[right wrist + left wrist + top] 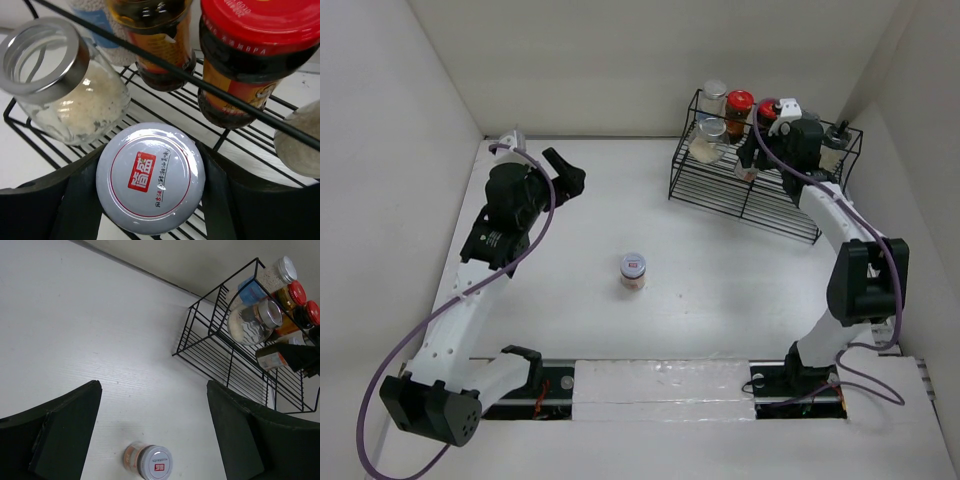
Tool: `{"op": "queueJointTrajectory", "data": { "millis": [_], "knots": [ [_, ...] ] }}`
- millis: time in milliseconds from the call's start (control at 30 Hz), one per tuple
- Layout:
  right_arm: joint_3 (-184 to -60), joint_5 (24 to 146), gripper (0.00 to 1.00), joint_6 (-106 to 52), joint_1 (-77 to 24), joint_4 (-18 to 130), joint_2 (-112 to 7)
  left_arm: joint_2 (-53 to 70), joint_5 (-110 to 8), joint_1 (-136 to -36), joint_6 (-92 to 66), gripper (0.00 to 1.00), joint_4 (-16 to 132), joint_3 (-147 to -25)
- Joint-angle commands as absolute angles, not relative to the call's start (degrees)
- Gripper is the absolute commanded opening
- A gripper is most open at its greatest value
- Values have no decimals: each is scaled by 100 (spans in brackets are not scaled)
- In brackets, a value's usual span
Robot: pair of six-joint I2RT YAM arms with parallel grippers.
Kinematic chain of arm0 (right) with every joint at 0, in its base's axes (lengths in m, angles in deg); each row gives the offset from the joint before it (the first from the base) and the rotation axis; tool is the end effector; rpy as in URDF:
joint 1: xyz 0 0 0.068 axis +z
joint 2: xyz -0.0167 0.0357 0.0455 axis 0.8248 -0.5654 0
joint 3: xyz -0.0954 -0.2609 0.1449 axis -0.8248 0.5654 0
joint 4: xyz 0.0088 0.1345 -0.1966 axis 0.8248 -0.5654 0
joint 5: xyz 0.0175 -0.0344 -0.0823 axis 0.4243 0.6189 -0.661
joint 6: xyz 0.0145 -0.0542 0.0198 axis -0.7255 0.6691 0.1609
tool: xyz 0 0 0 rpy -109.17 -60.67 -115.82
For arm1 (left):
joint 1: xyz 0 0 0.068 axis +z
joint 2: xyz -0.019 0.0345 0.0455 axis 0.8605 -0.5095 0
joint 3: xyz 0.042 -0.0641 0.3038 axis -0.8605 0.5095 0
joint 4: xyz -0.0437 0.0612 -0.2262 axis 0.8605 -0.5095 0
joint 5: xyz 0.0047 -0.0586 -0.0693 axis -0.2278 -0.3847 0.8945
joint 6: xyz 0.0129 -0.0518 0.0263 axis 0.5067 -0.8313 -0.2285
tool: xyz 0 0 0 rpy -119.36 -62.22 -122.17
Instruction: Organize the condiment bottles
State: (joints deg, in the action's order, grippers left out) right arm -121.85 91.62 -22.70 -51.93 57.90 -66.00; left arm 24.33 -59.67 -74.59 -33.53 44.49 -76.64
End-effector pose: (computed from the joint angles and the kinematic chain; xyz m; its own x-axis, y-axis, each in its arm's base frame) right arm 0.3801 0.0347 0.3687 -0.3156 0.0258 -0.9486 -0.2771 0.9536 0.1181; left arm 0.1899 -0.0514 0.4330 -0.2494 -0.4831 -0.8393 0.1455 0.8381 -0.5257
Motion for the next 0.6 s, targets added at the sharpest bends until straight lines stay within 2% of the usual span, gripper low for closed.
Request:
{"op": "queueJointTrajectory", "data": {
  "millis": [0,167,300,433,567],
  "knots": [
    [-12876,9020,53,-2202,-5197,6062,-6591,2434,-5812,-7431,-3252,83,4786,-7755],
    [-13131,8853,58,-2071,-5013,6009,-6961,2434,-5750,-7431,-3199,84,4786,-7755],
    [-13263,8421,74,-1947,-4828,5807,-7014,2434,-5750,-7431,-3199,84,4786,-7755],
    [-13273,8421,94,-1894,-4766,5807,-6830,2434,-5750,-7431,-3199,85,4786,-7755],
    [-13106,8202,97,-1894,-4766,5807,-6348,2434,-5698,-7431,-3199,85,4786,-7755]
  ]
}}
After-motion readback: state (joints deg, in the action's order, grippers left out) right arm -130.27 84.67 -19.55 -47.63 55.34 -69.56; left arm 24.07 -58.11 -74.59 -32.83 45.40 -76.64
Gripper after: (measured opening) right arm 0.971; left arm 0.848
